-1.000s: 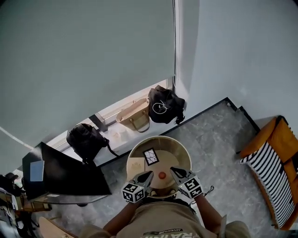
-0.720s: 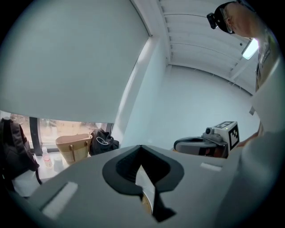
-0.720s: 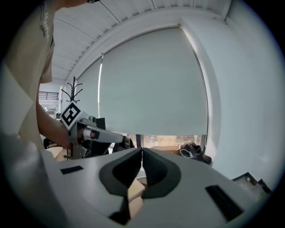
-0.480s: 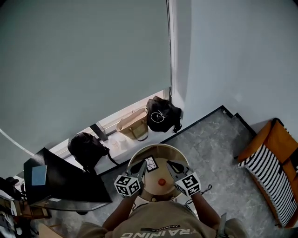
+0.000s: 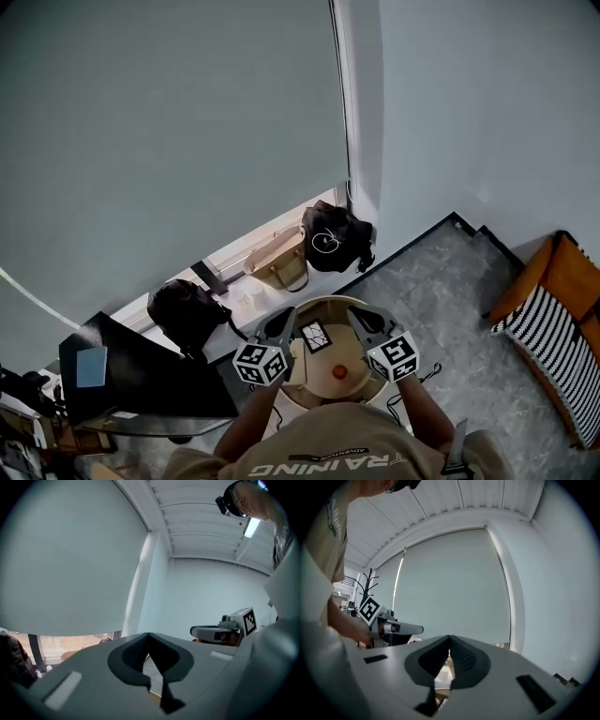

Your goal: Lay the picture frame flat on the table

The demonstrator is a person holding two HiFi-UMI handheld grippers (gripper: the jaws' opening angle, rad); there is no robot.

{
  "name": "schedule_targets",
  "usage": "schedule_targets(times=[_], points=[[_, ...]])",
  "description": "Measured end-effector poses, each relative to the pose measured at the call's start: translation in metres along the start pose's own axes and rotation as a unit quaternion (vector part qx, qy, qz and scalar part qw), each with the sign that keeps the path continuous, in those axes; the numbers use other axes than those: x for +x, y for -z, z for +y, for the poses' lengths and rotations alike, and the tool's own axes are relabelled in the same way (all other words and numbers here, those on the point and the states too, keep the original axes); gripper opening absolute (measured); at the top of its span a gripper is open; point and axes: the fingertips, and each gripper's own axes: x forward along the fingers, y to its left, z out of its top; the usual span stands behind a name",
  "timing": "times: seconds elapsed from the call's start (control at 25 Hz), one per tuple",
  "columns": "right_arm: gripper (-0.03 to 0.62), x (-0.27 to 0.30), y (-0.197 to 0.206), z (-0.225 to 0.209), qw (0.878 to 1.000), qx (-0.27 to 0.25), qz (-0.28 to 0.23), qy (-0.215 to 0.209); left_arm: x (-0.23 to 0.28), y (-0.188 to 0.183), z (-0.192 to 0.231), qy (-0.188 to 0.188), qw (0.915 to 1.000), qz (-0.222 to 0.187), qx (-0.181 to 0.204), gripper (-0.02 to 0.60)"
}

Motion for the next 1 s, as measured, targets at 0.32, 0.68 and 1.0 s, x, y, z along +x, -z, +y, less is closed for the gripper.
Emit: schedule_targets(times=[0.32, 0.68, 1.0], points=[[0.008, 0.003, 0.013, 0.000, 1.000, 0.006, 0.004, 0.007, -0.011, 0.005, 0.008, -0.012, 0.9999, 0.002, -0.013, 0.006], [0.008, -0.001, 0.045, 0.019, 0.999, 0.010, 0.048, -0.014, -0.024, 0.026, 0.007, -0.012, 0.9993, 0.016, -0.031, 0.006], [0.008, 0.002, 0.045, 0.024, 0.998, -0.001, 0.051, -0.020, -0.026, 0.032, 0.016, -0.014, 0.9991, 0.020, -0.036, 0.006]])
